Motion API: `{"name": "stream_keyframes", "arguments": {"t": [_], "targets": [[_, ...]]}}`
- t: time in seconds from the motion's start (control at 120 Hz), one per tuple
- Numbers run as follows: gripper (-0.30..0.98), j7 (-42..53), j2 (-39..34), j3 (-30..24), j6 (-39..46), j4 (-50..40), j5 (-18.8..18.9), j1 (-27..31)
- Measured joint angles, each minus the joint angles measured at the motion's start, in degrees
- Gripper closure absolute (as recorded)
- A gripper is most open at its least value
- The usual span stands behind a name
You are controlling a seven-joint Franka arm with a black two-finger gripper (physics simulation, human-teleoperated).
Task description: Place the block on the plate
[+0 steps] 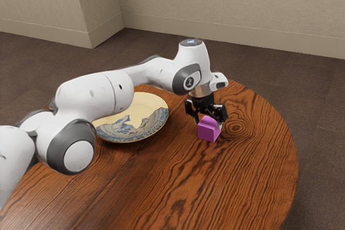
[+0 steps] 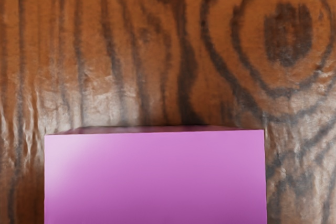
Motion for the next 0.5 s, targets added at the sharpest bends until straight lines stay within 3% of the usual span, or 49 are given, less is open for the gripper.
{"name": "stream_keyframes", "arguments": {"t": [0.192, 0.5], "targets": [[0.04, -0.2, 1.4, -0.2, 0.6, 0.2, -0.3, 0.0], [0.27, -0.4, 0.6, 0.3, 1.0, -0.2, -0.6, -0.1]]}}
